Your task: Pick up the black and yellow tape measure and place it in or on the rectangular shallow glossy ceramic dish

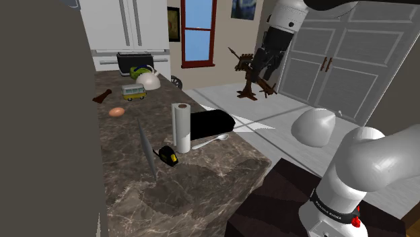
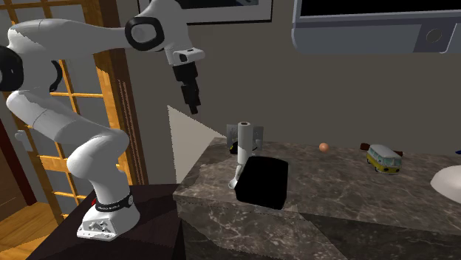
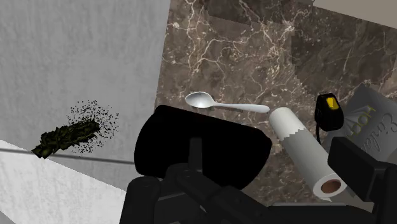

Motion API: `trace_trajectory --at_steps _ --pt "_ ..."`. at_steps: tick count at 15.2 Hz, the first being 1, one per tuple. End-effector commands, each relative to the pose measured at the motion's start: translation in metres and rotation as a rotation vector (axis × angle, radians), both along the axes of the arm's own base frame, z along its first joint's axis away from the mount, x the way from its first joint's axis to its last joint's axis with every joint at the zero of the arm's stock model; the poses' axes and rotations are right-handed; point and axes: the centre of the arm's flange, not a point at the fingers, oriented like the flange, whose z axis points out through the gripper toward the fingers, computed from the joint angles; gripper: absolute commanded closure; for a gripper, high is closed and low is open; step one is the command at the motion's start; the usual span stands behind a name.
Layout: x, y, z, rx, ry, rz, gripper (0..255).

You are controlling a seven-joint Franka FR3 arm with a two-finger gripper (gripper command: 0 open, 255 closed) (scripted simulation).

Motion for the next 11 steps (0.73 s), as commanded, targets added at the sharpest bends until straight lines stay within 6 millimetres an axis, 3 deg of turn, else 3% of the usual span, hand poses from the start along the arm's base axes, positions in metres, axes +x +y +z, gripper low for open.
trace_trajectory --at_steps 1,11 --pt "0.0 0.0 0.0 0.0 0.0 0.0 0" --pt "0.08 0.09 -0.07 -0.034 0.056 0.035 0"
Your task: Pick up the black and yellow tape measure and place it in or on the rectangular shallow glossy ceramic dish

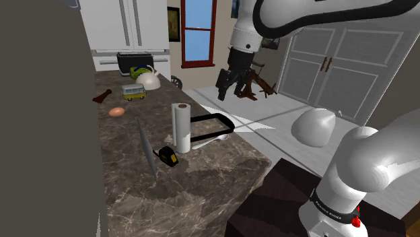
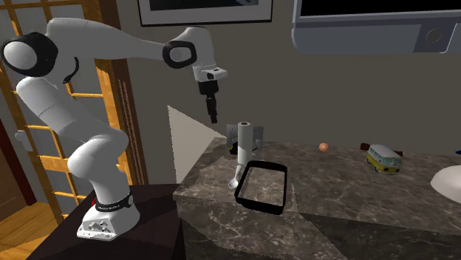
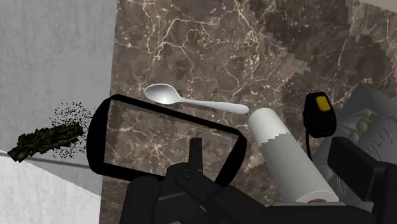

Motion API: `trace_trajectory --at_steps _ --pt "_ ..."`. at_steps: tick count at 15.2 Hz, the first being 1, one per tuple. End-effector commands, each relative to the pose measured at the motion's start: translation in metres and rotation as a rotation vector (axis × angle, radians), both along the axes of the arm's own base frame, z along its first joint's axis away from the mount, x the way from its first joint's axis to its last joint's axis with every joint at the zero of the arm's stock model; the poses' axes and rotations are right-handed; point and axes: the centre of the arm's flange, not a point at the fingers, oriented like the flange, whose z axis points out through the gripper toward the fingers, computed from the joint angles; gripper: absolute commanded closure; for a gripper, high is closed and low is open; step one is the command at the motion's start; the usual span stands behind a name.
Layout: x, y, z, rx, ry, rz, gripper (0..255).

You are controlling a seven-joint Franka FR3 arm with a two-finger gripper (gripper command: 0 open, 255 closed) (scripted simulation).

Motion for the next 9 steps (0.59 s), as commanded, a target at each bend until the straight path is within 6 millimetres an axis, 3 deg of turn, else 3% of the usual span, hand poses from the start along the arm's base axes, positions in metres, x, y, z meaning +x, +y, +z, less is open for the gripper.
trace_trajectory --at_steps 1,9 --pt "0.016 0.016 -0.016 -0.006 0.01 0.007 0" --pt "0.074 0.088 -0.078 -0.033 0.055 0.035 0"
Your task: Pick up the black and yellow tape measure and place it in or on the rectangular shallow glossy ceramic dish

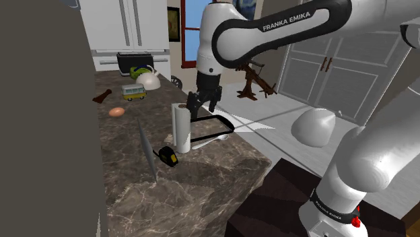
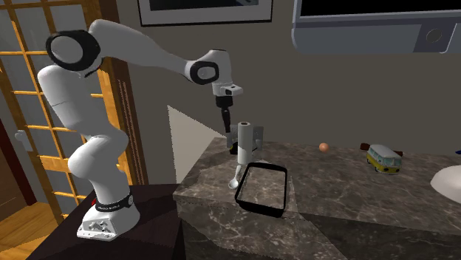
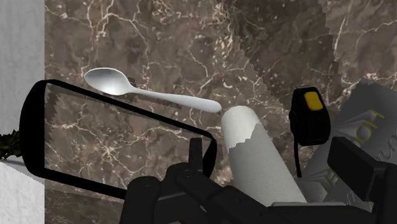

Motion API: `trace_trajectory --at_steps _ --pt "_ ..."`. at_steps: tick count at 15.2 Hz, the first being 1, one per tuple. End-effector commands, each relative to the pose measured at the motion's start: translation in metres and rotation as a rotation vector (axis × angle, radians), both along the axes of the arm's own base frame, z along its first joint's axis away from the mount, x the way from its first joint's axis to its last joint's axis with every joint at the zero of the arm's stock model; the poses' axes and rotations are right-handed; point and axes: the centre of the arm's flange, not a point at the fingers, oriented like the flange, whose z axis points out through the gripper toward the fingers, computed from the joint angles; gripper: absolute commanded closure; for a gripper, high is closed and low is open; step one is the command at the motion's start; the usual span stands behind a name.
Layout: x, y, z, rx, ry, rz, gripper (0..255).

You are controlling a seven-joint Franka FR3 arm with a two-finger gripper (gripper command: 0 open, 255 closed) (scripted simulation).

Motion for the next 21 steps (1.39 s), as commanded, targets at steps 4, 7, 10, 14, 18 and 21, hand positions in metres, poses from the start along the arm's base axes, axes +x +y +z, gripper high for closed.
trace_trajectory --at_steps 4,7,10,14,18,21 --pt "0.038 0.047 -0.04 -0.015 0.028 0.017 0" --pt "0.057 0.074 -0.065 -0.025 0.044 0.027 0" --pt "0.076 0.101 -0.091 -0.035 0.061 0.038 0" --pt "0.095 0.13 -0.119 -0.046 0.079 0.049 0" --pt "0.096 0.129 -0.14 -0.046 0.079 0.049 0" --pt "0.096 0.129 -0.159 -0.046 0.079 0.049 0"
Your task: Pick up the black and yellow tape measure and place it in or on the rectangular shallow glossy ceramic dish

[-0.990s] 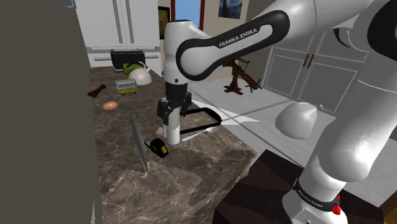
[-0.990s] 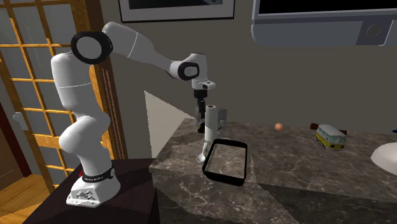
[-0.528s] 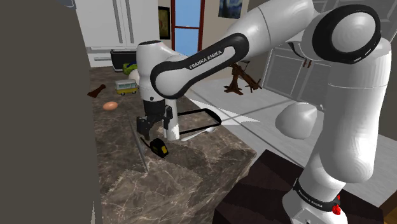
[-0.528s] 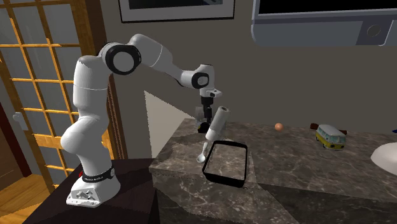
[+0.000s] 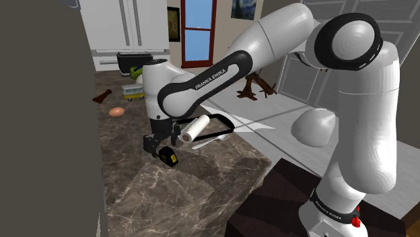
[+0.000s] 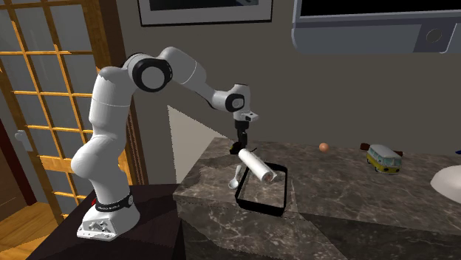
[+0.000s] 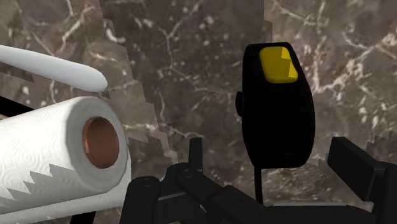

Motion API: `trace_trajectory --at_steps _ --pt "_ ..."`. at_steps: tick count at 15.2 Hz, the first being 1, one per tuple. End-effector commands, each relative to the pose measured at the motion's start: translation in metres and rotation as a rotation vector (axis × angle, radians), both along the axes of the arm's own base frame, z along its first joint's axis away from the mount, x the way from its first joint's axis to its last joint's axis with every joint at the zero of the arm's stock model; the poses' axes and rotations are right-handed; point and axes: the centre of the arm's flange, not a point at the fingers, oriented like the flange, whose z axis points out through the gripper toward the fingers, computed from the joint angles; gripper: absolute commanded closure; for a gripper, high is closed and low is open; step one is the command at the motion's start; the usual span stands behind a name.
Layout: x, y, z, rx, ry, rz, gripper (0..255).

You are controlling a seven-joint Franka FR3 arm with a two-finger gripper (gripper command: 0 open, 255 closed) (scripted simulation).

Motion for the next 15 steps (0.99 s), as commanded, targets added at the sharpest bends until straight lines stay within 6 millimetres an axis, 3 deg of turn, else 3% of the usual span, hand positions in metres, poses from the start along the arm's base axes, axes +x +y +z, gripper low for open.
trace_trajectory --at_steps 1,8,9,15 --pt "-0.0018 0.0022 -0.0067 0.0 0.0 0.0 0" --pt "-0.0018 0.0022 -0.0066 0.0 0.0 0.0 0" --pt "-0.0018 0.0022 -0.0066 0.0 0.0 0.0 255" --pt "-0.0016 0.0022 -0.0067 0.0 0.0 0.0 255"
